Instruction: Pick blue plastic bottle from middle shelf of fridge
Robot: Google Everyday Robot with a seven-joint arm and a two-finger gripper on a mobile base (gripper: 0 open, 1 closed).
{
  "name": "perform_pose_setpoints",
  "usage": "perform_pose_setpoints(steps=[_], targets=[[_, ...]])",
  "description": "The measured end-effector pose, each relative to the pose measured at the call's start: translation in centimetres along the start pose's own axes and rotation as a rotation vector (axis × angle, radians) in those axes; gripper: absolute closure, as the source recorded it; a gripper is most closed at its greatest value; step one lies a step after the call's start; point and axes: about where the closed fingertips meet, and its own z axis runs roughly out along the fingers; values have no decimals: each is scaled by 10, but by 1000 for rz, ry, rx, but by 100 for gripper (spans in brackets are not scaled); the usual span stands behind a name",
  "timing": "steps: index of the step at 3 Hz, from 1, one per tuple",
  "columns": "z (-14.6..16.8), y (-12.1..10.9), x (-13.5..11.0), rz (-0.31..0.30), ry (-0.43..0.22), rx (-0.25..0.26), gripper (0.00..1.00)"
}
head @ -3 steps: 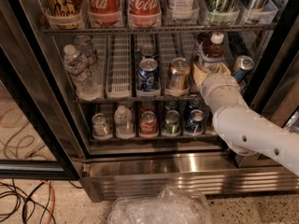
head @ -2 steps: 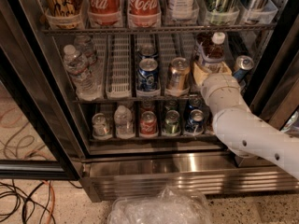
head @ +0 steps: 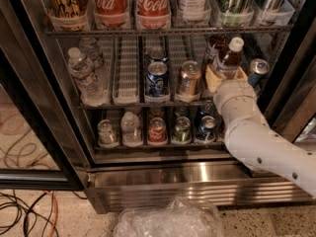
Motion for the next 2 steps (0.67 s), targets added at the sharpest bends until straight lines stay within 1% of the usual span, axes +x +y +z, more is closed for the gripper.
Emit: perform_pose_setpoints(steps=[2], targets=[[-7,1,-9,3,-9,-10,100]])
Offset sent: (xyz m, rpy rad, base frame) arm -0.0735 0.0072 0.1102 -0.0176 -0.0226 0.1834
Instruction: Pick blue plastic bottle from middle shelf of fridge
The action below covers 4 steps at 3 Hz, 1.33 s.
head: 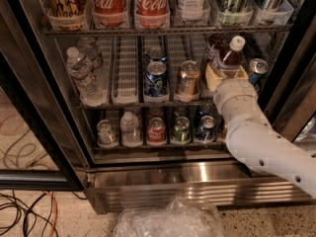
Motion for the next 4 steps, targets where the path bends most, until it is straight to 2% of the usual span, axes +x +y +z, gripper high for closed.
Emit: perform_pose_setpoints(steps=[1,2,4], targets=[[-8,4,-14,-1,18,-45,100],[-13,5,-27,-1,13,-65,100],[-13,5,-20,-1,13,-65,100]])
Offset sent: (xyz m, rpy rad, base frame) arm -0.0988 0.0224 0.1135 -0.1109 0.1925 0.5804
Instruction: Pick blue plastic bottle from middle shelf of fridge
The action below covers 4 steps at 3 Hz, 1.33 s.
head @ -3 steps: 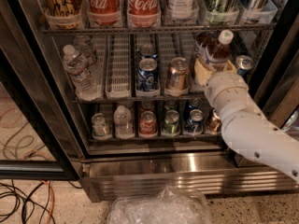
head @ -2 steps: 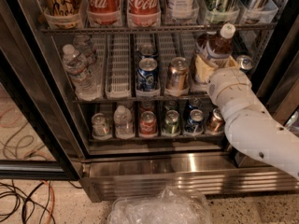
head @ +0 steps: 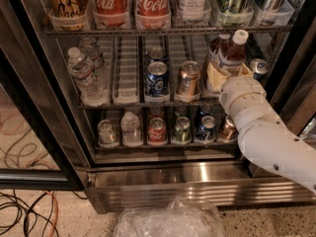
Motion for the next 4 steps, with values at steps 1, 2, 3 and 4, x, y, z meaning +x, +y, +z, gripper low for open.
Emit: perform_pose_setpoints(steps=[1,2,3,4], targets=[[-2,4,-1,2,8,-16,100],[-24,29,-8,23,33,-99,100],[-49,51,-9,110,80,-204,100],[-75,49,4,165,118,-281,100]])
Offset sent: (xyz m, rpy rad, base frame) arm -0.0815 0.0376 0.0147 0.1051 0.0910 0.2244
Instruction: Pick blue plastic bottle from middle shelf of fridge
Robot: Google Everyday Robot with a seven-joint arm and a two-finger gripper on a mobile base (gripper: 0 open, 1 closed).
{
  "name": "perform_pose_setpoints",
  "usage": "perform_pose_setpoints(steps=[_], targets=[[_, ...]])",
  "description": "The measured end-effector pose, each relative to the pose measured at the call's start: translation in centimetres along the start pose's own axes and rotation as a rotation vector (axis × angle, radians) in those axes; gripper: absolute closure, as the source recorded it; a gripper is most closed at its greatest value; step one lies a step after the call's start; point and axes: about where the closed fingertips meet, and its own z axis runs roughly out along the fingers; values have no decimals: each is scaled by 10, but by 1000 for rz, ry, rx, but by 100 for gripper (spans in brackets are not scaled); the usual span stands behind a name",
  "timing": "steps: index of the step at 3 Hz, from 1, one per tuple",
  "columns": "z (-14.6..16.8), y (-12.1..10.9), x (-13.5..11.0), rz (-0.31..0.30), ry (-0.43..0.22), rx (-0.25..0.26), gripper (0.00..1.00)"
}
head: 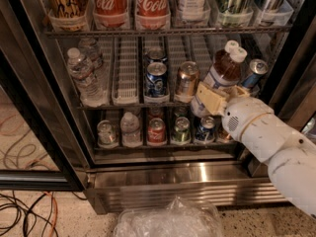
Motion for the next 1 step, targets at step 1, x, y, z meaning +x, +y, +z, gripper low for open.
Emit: perform_pose_setpoints(steps=[1], targets=[[0,0,0,0,0,0,100]])
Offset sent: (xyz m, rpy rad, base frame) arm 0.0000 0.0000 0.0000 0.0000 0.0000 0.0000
